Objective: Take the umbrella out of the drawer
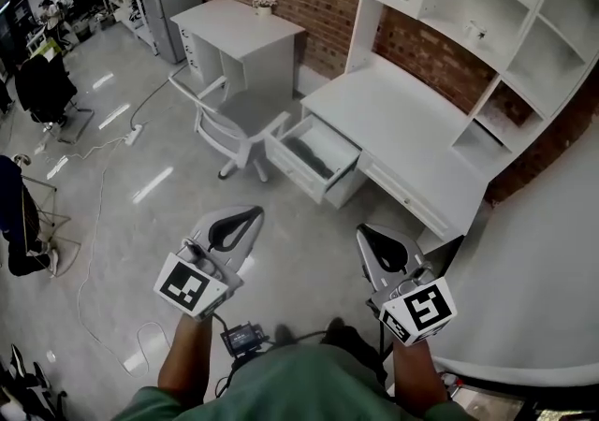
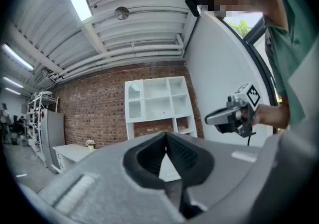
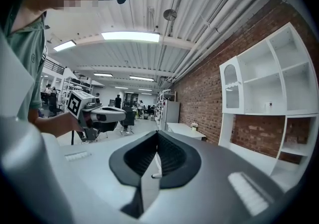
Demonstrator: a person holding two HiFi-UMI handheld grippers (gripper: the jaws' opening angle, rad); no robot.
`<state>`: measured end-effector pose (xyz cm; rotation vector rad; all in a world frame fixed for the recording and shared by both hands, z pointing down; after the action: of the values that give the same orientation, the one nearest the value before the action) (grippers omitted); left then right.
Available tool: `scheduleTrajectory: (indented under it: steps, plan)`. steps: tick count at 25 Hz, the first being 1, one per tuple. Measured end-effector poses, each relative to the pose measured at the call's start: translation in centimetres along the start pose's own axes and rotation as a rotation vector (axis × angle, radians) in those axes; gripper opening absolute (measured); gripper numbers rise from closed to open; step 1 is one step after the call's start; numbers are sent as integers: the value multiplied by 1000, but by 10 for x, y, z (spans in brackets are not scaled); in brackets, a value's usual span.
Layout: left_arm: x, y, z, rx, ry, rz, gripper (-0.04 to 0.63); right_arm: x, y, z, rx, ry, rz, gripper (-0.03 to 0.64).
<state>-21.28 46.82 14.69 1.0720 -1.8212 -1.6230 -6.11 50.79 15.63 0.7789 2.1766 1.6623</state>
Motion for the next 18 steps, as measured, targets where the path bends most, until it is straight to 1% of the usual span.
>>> scheduleTrajectory:
  steps: [3,8,13,18]
  plan:
    - [3,0,-9,-2,15,4,3,-9,3,-1,11,16,-9,6]
    - [11,-1,-39,17,20,6,3,-39,4,-10,9,22,-24,6]
    - [16,-5,-78,38,9,2,3,-80,9,-24,0,-5,-35,6]
    - [22,-10,-123,53,-20,5,3,-123,13,-40,-3,-53,-32,6]
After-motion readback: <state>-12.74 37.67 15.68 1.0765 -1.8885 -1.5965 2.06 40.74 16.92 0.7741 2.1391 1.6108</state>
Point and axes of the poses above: the fingertips, and each gripper's own axes: z backward along the fingers, x to its left, y out of its underside, the point moved 1 cm from there along z, backward along the fingers, and after that the axes turned 11 degrees about x, right-handed, at the moved point
